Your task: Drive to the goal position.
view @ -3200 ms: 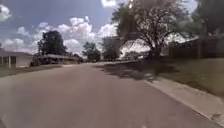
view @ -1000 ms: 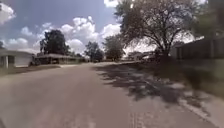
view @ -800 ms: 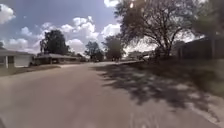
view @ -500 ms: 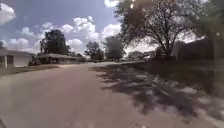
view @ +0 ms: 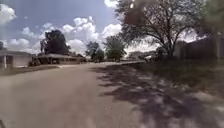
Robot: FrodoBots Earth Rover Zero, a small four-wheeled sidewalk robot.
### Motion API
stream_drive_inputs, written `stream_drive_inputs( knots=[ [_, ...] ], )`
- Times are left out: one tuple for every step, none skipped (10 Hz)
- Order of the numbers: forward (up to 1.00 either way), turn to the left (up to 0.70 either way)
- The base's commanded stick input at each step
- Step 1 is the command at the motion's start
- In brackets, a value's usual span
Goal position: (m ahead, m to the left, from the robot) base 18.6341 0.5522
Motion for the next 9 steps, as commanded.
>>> stream_drive_inputs(
  knots=[
    [0.7, 0.0],
    [0.7, 0.0],
    [0.7, 0.0],
    [0.7, 0.0],
    [0.7, 0.0],
    [0.7, 0.0],
    [0.7, 0.0],
    [0.7, 0.0],
    [0.7, 0.0]
  ],
)
